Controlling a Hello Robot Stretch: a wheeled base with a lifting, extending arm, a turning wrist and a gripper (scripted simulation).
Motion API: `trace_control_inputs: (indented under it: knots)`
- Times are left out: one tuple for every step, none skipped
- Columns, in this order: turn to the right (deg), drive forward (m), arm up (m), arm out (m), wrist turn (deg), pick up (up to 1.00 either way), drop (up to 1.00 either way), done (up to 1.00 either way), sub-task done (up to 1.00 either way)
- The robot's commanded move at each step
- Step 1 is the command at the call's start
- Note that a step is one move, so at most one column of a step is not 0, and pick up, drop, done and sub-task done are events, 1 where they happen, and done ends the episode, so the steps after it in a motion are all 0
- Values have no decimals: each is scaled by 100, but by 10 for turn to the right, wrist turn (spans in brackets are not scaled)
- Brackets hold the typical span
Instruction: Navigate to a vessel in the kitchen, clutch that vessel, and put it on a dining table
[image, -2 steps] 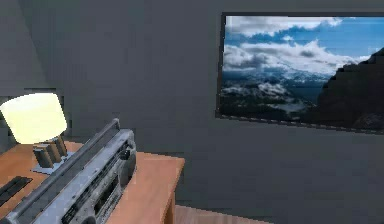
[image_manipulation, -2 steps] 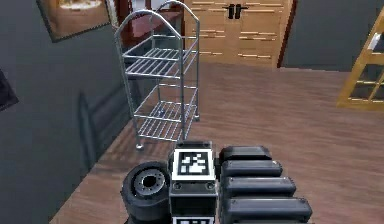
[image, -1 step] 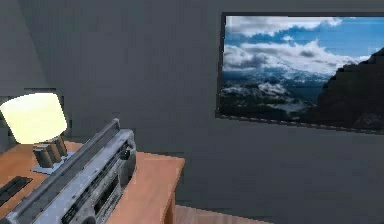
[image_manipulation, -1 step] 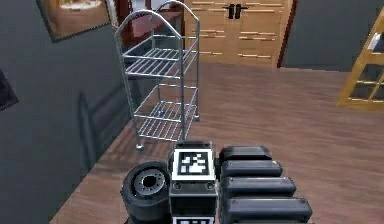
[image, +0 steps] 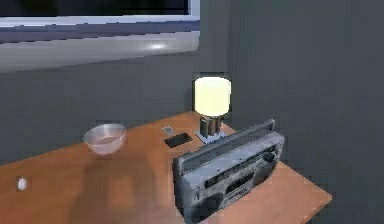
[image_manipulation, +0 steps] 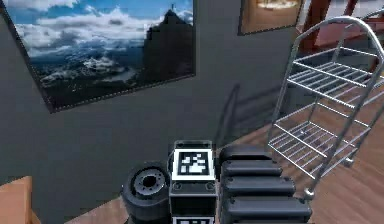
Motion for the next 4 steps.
trace_control_inputs:
  knots:
    - [450, 0, 0, 0, 0, 0, 0, 0, 0]
    - [60, 0, 0, 0, 0, 0, 0, 0, 0]
    - [-450, 0, 0, 0, 0, 0, 0, 0, 0]
    - [-210, 0, 0, 0, 0, 0, 0, 0, 0]
